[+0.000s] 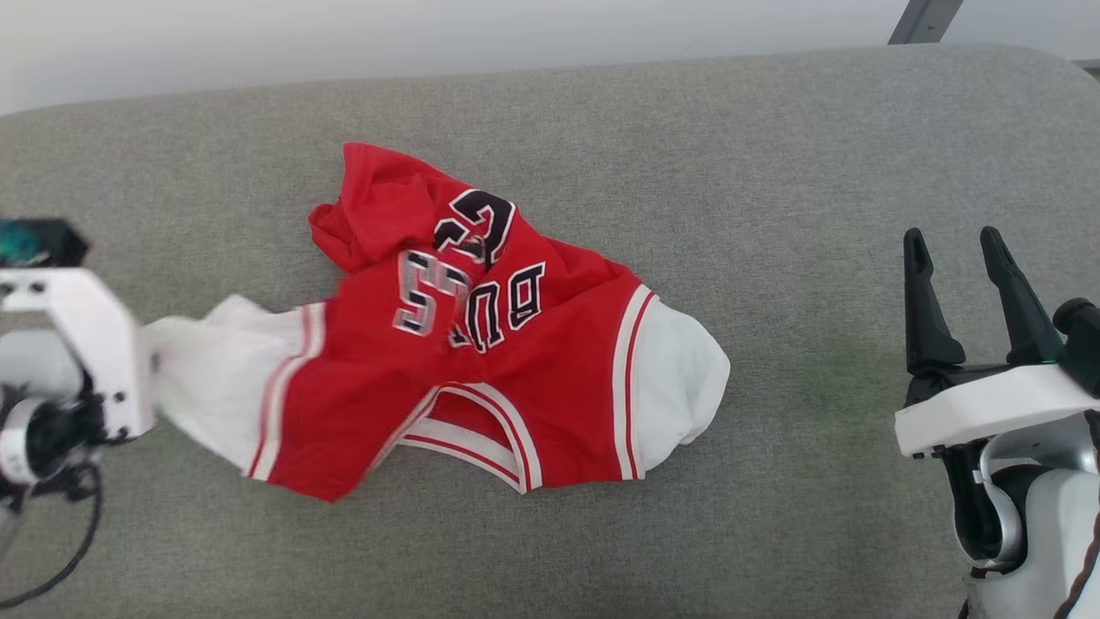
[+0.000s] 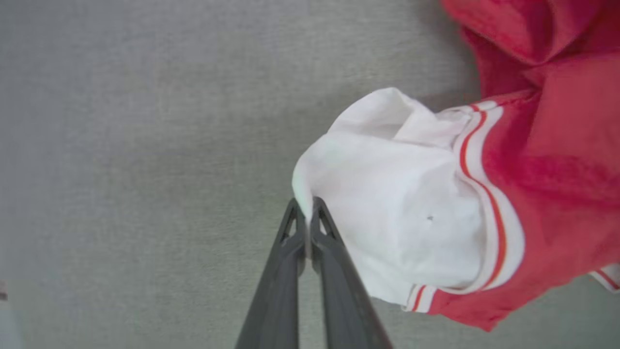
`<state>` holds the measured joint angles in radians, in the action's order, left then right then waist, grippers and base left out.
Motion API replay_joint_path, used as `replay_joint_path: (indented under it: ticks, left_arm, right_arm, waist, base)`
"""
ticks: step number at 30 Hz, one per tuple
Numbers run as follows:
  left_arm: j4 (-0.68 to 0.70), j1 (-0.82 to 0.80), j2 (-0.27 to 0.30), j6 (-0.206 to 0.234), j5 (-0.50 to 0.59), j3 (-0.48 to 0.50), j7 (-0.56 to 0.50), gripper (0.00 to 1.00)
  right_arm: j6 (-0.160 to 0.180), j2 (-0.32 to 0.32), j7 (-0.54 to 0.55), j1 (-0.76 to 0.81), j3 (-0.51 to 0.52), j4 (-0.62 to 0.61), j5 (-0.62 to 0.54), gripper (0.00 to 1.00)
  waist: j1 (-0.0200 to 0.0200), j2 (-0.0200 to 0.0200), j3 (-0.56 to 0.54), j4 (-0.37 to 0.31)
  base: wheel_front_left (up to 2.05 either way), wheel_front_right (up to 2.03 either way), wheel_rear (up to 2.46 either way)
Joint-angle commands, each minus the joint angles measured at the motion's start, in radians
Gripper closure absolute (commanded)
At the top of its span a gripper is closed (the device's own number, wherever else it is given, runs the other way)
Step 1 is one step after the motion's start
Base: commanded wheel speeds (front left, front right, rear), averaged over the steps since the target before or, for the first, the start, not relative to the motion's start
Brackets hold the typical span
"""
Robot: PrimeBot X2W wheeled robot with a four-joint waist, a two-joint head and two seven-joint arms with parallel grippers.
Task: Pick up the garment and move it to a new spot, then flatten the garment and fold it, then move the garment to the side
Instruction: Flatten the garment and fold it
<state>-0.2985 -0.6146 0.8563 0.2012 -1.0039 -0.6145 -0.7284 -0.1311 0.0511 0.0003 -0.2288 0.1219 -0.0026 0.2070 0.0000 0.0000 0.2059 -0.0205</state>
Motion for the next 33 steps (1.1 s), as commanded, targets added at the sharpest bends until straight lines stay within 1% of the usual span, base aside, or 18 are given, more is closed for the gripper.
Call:
replay_joint_path:
  ticks: [1, 2, 4, 7, 10, 11, 13, 14, 18, 22, 25, 29, 32, 33]
  left_arm:
    - [-0.009, 0.034, 0.009, 0.013, -0.005, 0.004, 0.012, 1.0]
    - [-0.009, 0.034, 0.009, 0.013, -0.005, 0.004, 0.012, 1.0]
    - [-0.032, 0.063, 0.015, 0.03, -0.015, 0.013, 0.029, 1.0]
    - [-0.076, 0.098, 0.011, 0.044, -0.023, 0.017, 0.053, 1.0]
    - [-0.128, 0.117, -0.006, 0.043, -0.028, 0.022, 0.085, 1.0]
    - [-0.139, 0.118, -0.013, 0.036, -0.028, 0.027, 0.1, 0.88]
    - [-0.165, 0.12, -0.033, 0.027, -0.05, 0.044, 0.123, 0.53]
    - [-0.175, 0.12, -0.036, 0.023, -0.05, 0.045, 0.131, 0.0]
    - [-0.184, 0.11, -0.048, -0.012, -0.068, 0.06, 0.161, 0.0]
    - [-0.155, 0.092, -0.029, -0.062, -0.054, 0.041, 0.145, 0.0]
    - [-0.149, 0.076, -0.018, -0.073, -0.033, 0.021, 0.121, 0.0]
    - [-0.177, 0.054, -0.019, -0.085, -0.005, -0.007, 0.097, 0.0]
    - [-0.216, 0.036, -0.035, -0.095, -0.003, -0.015, 0.092, 0.0]
    - [-0.248, 0.023, -0.046, -0.103, 0.001, -0.019, 0.104, 0.0]
  right_arm:
    - [0.001, 0.0, 0.004, 0.009, -0.002, -0.007, 0.0, 0.0]
    - [0.001, 0.0, 0.004, 0.009, -0.002, -0.007, 0.0, 0.0]
    - [0.001, 0.0, 0.006, 0.008, -0.001, -0.009, 0.001, 0.0]
    - [0.001, 0.0, 0.008, 0.005, -0.001, -0.004, 0.002, 0.0]
    - [0.001, 0.0, 0.014, 0.005, -0.002, -0.003, 0.002, 0.0]
    - [0.001, 0.0, 0.016, 0.004, -0.003, -0.003, 0.001, 0.0]
    - [0.001, 0.0, 0.02, 0.006, -0.004, -0.001, 0.0, 0.0]
    - [0.001, 0.0, 0.023, 0.008, -0.005, -0.001, 0.0, 0.0]
    - [0.001, 0.0, 0.026, 0.013, -0.004, 0.0, -0.001, 0.0]
    - [0.001, 0.0, 0.034, 0.013, -0.004, -0.004, -0.004, 0.0]
    - [0.001, 0.0, 0.043, 0.013, -0.007, -0.012, -0.01, 0.0]
    - [0.001, 0.004, 0.056, 0.005, -0.018, -0.023, -0.013, 0.0]
    - [0.001, 0.013, 0.073, 0.005, -0.041, -0.036, -0.01, 0.0]
    - [0.001, 0.021, 0.086, 0.006, -0.056, -0.045, 0.001, 0.0]
  waist:
    - [0.0, 0.0, 0.003, -0.001]
    - [0.0, 0.0, 0.003, -0.001]
    - [0.0, 0.0, 0.007, -0.003]
    - [0.0, 0.0, 0.012, -0.006]
    - [0.0, 0.0, 0.014, -0.008]
    - [0.0, 0.0, 0.014, -0.008]
    - [0.0, 0.0, 0.013, -0.007]
    - [0.0, 0.0, 0.012, -0.007]
    - [0.0, 0.0, 0.006, 0.0]
    - [0.0, 0.0, 0.003, 0.01]
    - [0.0, 0.0, 0.004, 0.015]
    - [0.0, 0.0, 0.018, 0.012]
    - [0.0, 0.0, 0.031, 0.007]
    - [0.0, 0.0, 0.039, 0.004]
  base:
    - [0.0, 0.0, 0.0]
    - [0.0, 0.0, 0.0]
    - [0.0, 0.0, 0.0]
    - [0.0, 0.0, 0.0]
    - [0.0, 0.0, 0.0]
    - [0.0, 0.0, 0.0]
    - [0.0, 0.0, 0.0]
    - [0.0, 0.0, 0.0]
    - [0.0, 0.0, 0.0]
    - [0.0, 0.0, 0.0]
    - [0.0, 0.0, 0.0]
    - [0.0, 0.0, 0.0]
    - [0.0, 0.0, 0.0]
    - [0.0, 0.0, 0.0]
